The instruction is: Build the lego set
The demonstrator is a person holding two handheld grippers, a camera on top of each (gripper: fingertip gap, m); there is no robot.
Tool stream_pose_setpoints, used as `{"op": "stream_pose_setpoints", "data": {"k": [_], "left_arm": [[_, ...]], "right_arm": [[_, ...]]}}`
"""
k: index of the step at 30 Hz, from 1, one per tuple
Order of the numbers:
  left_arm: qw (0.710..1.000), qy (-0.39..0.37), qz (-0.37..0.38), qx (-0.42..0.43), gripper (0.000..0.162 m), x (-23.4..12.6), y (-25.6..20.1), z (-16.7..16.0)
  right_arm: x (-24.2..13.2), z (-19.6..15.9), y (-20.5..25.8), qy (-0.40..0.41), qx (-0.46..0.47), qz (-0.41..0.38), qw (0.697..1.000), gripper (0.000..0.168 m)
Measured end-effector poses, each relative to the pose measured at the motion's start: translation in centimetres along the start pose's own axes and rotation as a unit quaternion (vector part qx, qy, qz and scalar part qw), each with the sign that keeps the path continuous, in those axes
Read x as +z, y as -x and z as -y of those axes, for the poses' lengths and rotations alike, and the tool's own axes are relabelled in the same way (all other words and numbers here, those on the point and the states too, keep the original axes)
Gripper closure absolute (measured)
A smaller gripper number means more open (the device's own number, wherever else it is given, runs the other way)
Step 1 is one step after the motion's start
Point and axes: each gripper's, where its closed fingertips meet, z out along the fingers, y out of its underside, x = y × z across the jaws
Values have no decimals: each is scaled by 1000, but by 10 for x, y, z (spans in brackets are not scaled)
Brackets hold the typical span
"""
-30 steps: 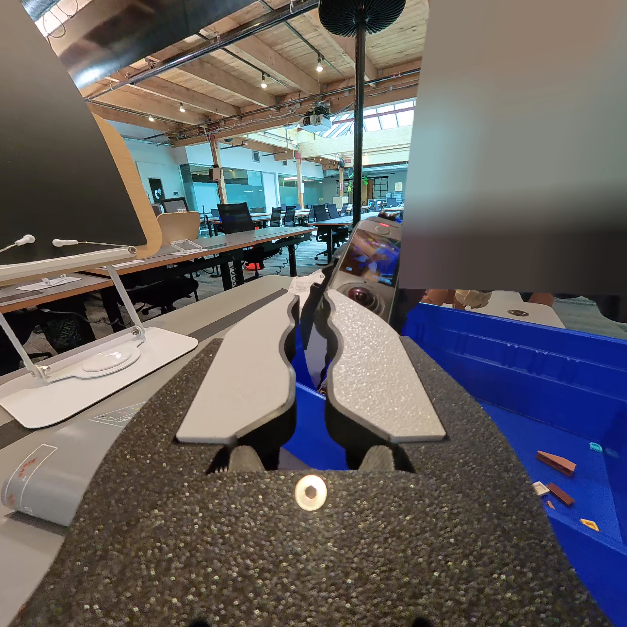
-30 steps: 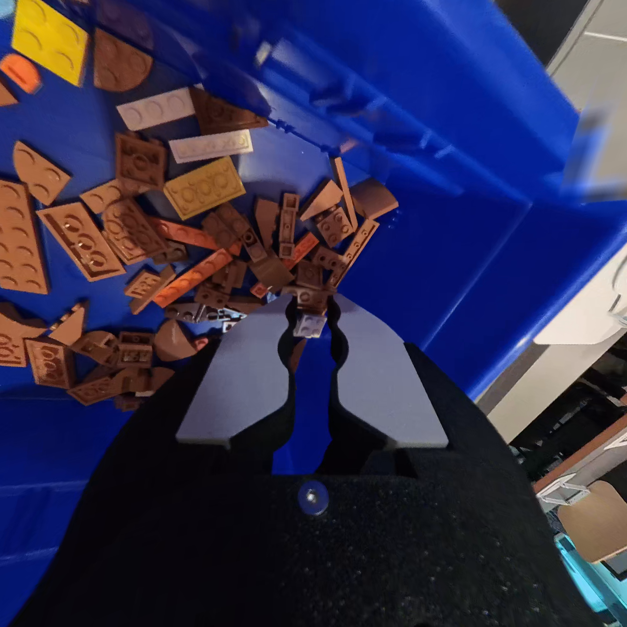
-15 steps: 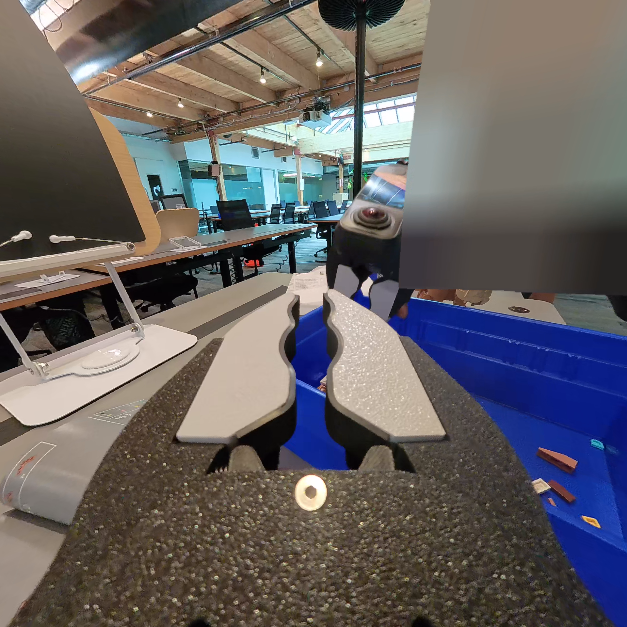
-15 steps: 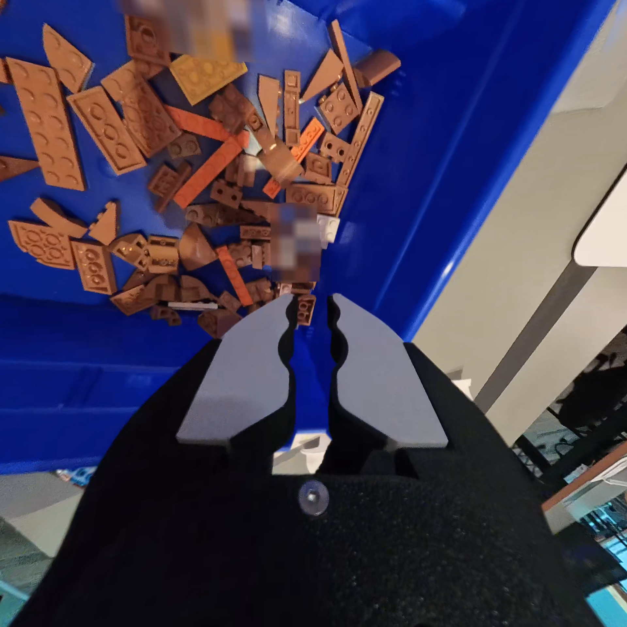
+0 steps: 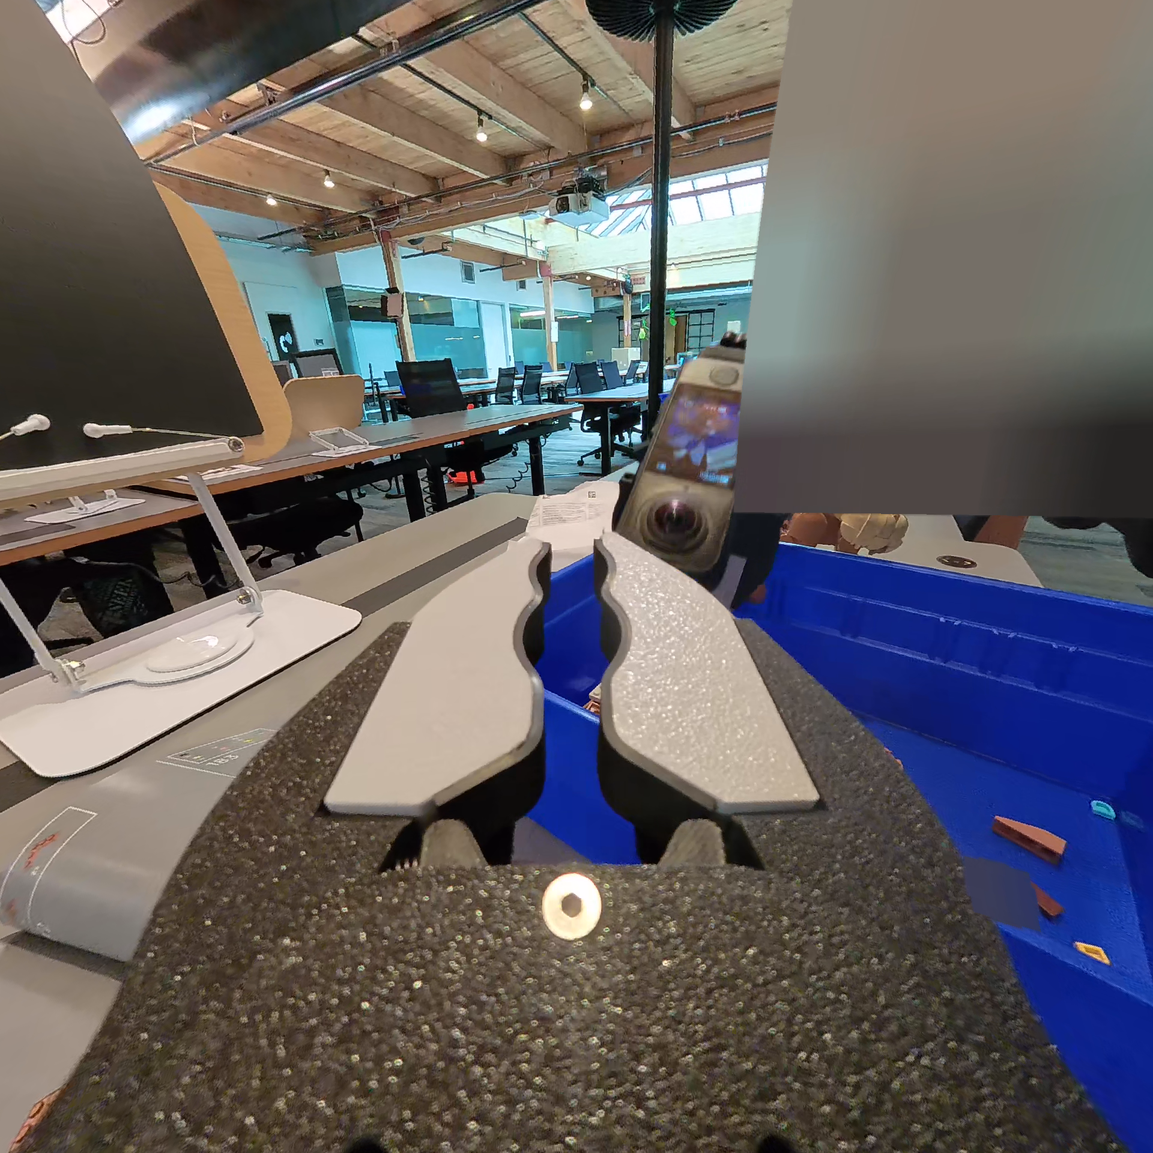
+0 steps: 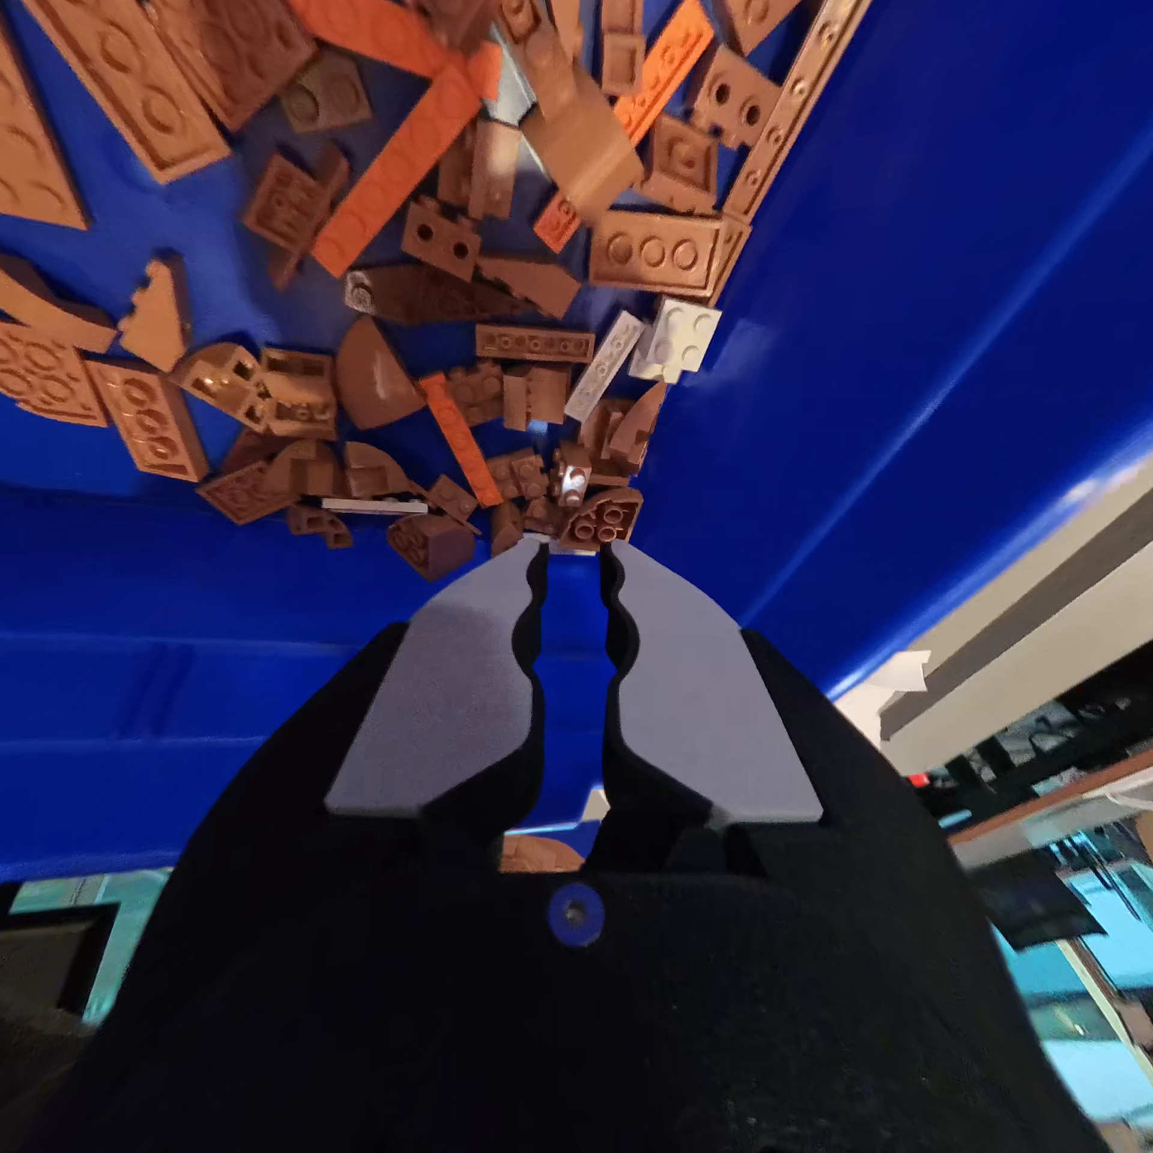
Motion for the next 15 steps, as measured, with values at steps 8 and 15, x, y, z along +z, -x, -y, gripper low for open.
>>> {"op": "stream_pose_setpoints", "data": {"k": [8, 15], "left_arm": [[1000, -5, 2, 1, 149, -2, 1, 4], [1000, -6, 1, 1, 149, -2, 0, 5]], "right_arm": [[21, 3, 6, 68, -16, 27, 997, 154], [19, 24, 20, 0, -45, 79, 996, 149]]}}
